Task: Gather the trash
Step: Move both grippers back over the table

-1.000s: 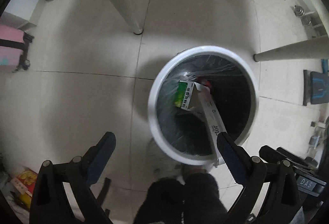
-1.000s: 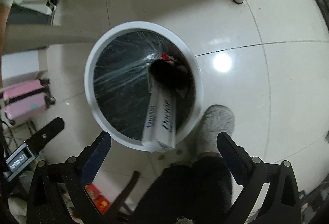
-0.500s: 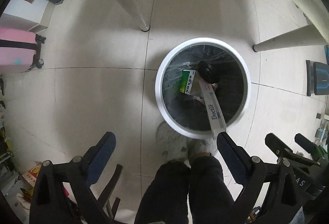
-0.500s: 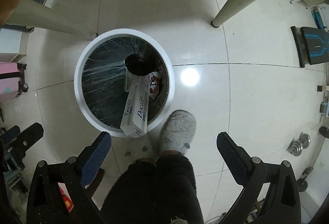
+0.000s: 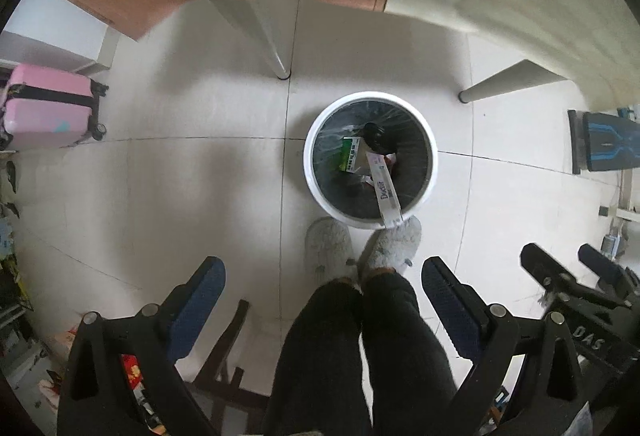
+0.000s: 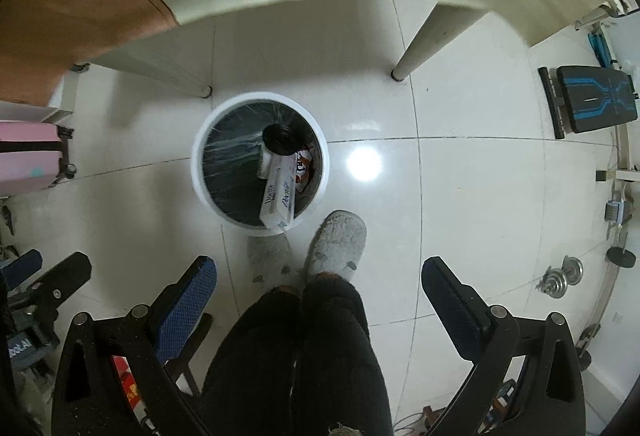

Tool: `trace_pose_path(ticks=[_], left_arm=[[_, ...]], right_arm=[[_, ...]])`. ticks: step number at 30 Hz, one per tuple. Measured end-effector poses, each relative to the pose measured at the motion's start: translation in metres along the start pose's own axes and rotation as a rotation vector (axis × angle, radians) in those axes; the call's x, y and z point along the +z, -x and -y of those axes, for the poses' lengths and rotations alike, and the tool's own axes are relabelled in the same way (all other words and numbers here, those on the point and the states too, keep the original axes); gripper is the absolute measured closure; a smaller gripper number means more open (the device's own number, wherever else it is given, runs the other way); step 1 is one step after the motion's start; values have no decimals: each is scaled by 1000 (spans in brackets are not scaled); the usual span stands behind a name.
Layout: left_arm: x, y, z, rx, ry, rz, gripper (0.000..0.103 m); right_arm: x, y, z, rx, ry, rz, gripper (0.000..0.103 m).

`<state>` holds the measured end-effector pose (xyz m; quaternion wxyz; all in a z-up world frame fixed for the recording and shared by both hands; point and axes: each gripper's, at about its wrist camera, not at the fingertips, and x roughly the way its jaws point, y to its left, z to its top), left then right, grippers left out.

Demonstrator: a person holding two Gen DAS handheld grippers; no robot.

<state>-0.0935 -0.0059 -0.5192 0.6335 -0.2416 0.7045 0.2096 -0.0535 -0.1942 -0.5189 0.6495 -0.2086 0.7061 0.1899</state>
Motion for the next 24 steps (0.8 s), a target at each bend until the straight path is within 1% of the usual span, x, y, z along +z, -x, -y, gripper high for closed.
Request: trace_pose_path(ticks=[3, 6, 9, 13, 14, 16, 17, 19, 21, 24], left_arm=[[-9, 32, -2, -10, -7, 10, 3], [-16, 70, -3, -22, -15, 37, 3], [-17, 111, -1, -27, -16, 93, 3], [-5, 171, -1, -52, -10, 199, 3], [4, 189, 0, -55, -10, 242, 2], [20, 214, 3, -52, -15, 298, 2], [25, 221, 4, -52, -19, 314, 0], [43, 240, 10, -43, -34, 363, 0], [65, 254, 19, -7, -42, 413, 0], [103, 267, 31, 33, -65, 443, 0]], right_arm=[[-8, 42, -1, 9, -4, 21, 0], [-17, 84, -1, 29, -11, 38, 0], [-22, 132, -1, 61, -26, 58, 0], [-16, 194, 3, 114, -63, 125, 0], [-11, 210, 6, 125, -75, 146, 0], [3, 241, 15, 145, -101, 191, 0], [12, 255, 21, 151, -112, 211, 0], [31, 282, 35, 161, -141, 250, 0], [52, 300, 50, 157, -165, 275, 0], [91, 318, 76, 161, -210, 298, 0]])
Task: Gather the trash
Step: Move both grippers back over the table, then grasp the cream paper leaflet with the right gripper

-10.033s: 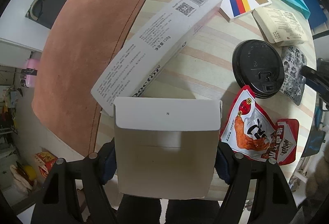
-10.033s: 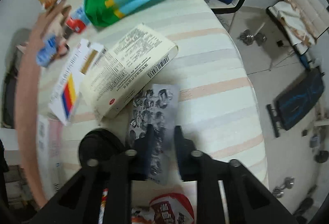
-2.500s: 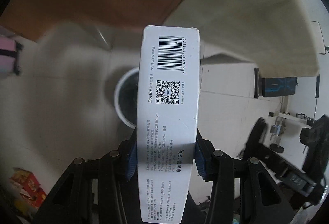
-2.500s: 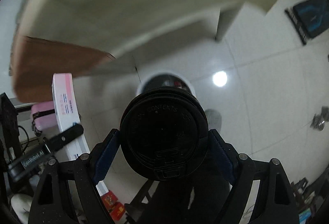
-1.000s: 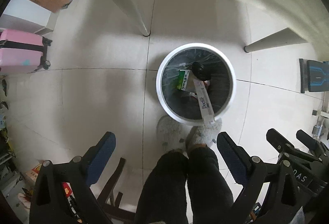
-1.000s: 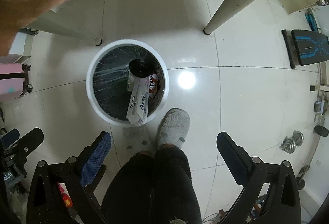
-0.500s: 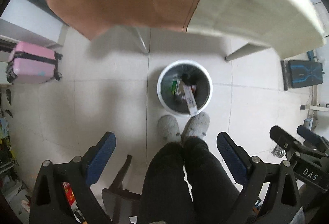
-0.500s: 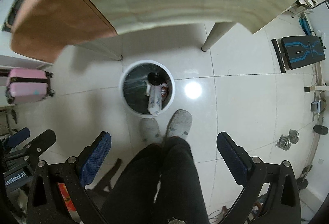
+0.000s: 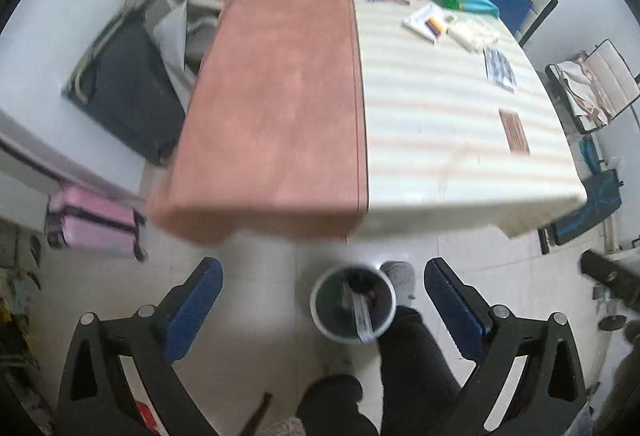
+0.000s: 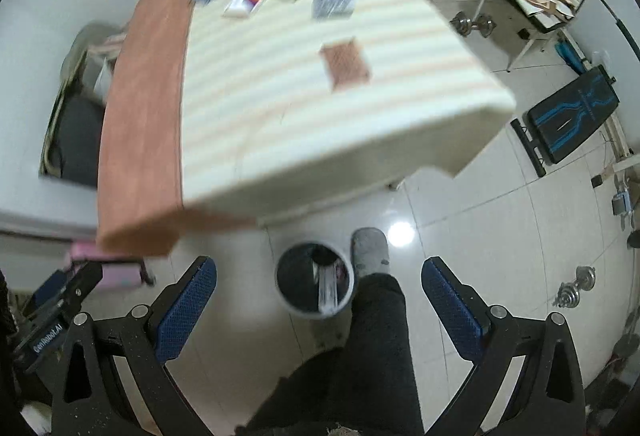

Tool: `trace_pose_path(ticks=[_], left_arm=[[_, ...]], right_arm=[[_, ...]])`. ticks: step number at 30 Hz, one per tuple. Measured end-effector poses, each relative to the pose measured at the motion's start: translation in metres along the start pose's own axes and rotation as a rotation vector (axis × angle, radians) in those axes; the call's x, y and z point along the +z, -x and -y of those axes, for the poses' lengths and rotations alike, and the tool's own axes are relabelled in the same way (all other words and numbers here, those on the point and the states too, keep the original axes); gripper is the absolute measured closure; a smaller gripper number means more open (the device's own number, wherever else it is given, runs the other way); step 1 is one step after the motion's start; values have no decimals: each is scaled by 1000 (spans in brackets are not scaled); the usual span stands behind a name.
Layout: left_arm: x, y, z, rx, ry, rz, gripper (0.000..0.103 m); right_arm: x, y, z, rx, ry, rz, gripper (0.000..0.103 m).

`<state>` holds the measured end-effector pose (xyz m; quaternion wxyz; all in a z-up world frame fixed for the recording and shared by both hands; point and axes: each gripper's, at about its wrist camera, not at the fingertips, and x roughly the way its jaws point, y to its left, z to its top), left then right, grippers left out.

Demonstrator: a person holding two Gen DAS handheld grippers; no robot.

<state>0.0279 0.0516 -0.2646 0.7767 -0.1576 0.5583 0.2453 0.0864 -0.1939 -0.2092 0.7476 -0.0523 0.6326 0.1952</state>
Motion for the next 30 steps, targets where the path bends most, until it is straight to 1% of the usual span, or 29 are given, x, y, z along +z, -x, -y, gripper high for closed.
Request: trace_pose_path(ticks=[1, 2, 3, 5, 6, 8, 10, 13, 17, 19, 21, 22, 24, 25, 26, 28, 30], left_arm=[[18, -5, 6, 19, -12, 8, 0], [26, -6, 10, 28, -21, 14, 0], [46, -10, 15, 46, -33, 21, 0], [80, -22, 29, 93, -47, 32, 0], [95, -28, 35, 115, -50, 35, 0], [130, -45, 49, 175, -45, 37, 0], [158, -56, 54, 225, -34, 24, 0], [206, -96, 67, 279, -9, -28, 0], [250, -134, 77, 325, 3, -87, 0], [266, -149, 79, 331, 7, -114, 0], [282, -159, 84, 336, 2, -135, 0], [289, -163, 87, 334, -2, -142, 0], [303, -172, 94, 312, -21, -159, 0], [308, -175, 99, 306, -29, -170, 0], [313, -178, 104, 288, -40, -177, 0], [327, -184, 117, 221, -72, -191, 0], [337, -187, 130, 155, -117, -194, 0]], right_arm=[[19, 1, 5, 1, -13, 7, 0], [35, 0, 8, 0, -25, 13, 0], [57, -2, 13, 2, -45, 17, 0], [100, -10, 23, 27, -93, 12, 0], [127, -16, 28, 44, -129, 7, 0], [174, -32, 36, 74, -184, -3, 0], [229, -56, 39, 102, -247, -14, 0], [302, -97, 36, 125, -323, -36, 0], [381, -159, 25, 120, -388, -70, 0], [411, -189, 16, 101, -387, -94, 0], [432, -212, 7, 87, -371, -118, 0], [442, -224, -1, 65, -351, -135, 0], [454, -242, -14, 22, -287, -169, 8], [458, -247, -24, -21, -233, -178, 11], [461, -247, -33, -45, -182, -171, 20], [467, -246, -49, -81, -47, -148, 20], [471, -244, -51, -92, 20, -153, 21]])
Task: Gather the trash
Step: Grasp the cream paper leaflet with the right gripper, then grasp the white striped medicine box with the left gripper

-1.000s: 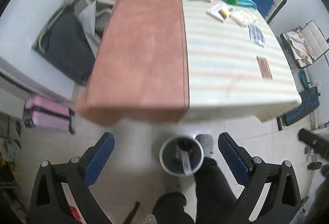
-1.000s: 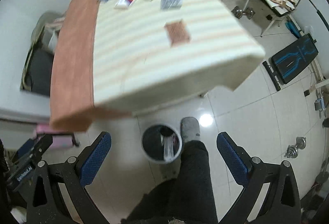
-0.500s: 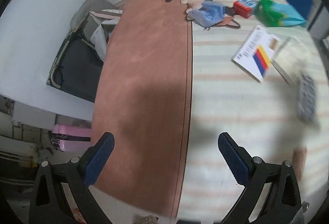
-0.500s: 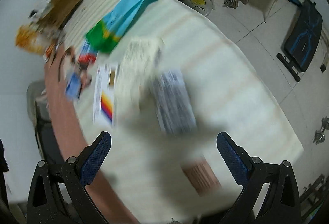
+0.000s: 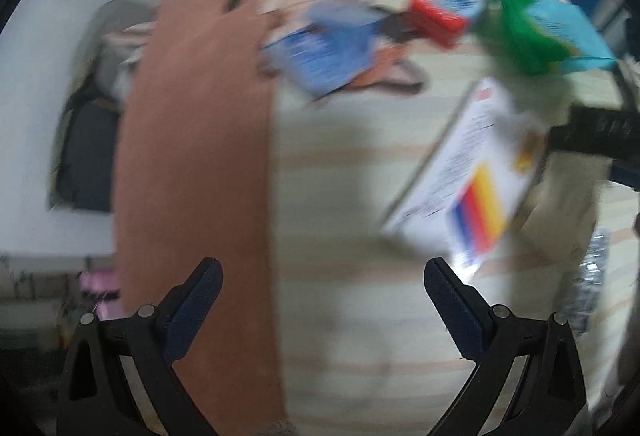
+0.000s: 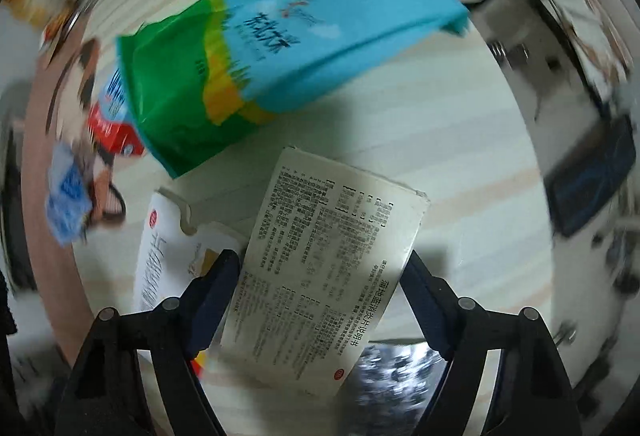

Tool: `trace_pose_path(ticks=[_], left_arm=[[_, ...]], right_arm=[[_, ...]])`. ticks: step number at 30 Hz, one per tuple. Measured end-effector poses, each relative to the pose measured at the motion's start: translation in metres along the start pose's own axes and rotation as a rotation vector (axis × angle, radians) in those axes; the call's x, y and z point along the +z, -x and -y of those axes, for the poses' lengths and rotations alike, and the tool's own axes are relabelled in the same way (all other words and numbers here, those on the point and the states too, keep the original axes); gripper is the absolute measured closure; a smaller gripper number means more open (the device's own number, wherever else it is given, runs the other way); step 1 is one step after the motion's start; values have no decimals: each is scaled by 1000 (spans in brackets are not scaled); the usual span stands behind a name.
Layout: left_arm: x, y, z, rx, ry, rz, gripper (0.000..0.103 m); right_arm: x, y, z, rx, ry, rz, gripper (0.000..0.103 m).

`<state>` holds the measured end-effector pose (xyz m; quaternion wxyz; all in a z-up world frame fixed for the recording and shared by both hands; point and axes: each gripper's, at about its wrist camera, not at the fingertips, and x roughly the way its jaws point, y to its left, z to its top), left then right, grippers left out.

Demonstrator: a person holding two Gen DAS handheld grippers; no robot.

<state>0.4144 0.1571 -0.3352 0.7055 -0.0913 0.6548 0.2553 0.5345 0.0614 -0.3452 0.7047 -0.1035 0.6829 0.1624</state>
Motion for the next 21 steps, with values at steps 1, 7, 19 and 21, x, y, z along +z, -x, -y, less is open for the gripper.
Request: trace_pose_path(ticks=[1, 7, 19, 21], left_arm=[[7, 0, 7, -26, -26, 5, 0], [37, -3, 52, -179, -218, -23, 0], [43, -27, 79, -242, -233, -112, 27], [32, -28, 67, -240, -132, -130, 27]], right_arm=[[3, 3, 4, -10, 24, 4, 21], [22, 21, 44, 3, 49, -13, 21], [7, 12, 93, 0, 90, -92, 21], [2, 13, 87, -1, 121, -87, 21]])
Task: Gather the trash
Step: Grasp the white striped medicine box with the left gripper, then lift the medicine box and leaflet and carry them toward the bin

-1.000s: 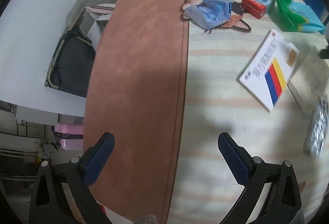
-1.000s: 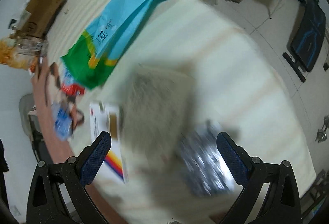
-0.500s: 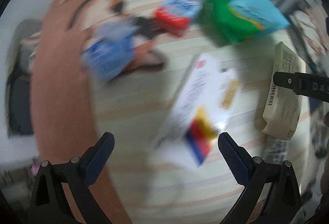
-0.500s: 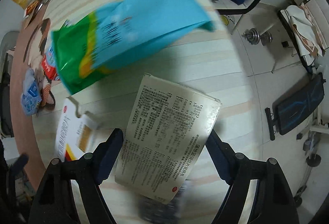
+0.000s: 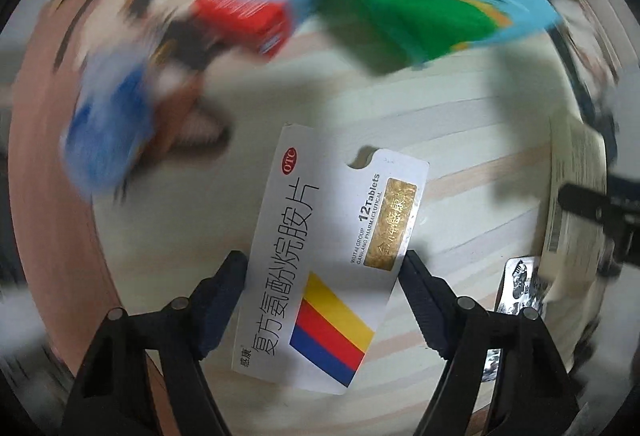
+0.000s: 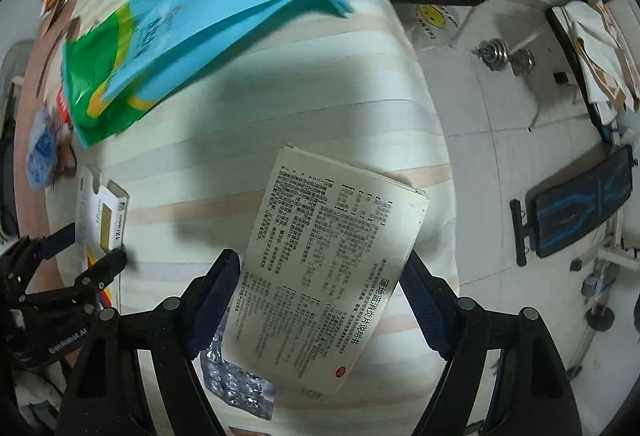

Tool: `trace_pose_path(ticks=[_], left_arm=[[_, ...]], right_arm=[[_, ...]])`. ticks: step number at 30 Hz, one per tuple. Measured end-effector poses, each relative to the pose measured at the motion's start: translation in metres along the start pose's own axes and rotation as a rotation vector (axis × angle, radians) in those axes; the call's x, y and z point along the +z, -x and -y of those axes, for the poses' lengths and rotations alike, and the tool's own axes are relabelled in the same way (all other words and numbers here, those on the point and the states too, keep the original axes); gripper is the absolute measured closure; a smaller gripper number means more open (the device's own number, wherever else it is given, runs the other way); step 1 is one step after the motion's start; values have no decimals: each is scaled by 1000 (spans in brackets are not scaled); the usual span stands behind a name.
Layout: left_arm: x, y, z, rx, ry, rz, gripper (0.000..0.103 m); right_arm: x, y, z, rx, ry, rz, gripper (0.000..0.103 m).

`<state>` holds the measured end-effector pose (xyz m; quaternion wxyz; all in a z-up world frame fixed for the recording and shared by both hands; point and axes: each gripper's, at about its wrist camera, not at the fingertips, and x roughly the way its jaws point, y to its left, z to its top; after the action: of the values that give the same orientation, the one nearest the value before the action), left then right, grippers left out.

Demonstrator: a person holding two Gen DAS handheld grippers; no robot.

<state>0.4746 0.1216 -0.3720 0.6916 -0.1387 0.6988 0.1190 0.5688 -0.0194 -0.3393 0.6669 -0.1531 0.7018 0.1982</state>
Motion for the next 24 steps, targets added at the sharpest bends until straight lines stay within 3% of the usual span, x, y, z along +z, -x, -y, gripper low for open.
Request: trace_pose_path(ticks=[3, 4, 5, 6, 14, 15, 19, 24], left_arm=[[-30, 1, -23, -36, 245, -17, 27], [-43, 1, -31, -52, 332, -22, 27], [-53, 1, -35, -65, 385, -17, 27], [-60, 2, -37, -75, 415, -11, 27], [-70, 3, -23, -25, 355, 37, 28], [-73, 5, -21, -21, 350, 48, 28], [-76, 17, -28, 4, 335, 80, 28], [-87, 41, -16, 42, 310, 138, 28]], right_arm=[[-3, -1, -17, -45, 105, 11, 19], [-4, 0, -22, -75, 130, 23, 15], [-7, 2, -26, -100, 141, 34, 3], [-11, 4, -29, -113, 140, 46, 0], [-22, -19, -7, -8, -104, -13, 0], [-23, -16, -7, -11, -116, 17, 2], [-30, -4, -10, -66, -113, 100, 28], [-49, 10, -18, -31, -91, 137, 28]])
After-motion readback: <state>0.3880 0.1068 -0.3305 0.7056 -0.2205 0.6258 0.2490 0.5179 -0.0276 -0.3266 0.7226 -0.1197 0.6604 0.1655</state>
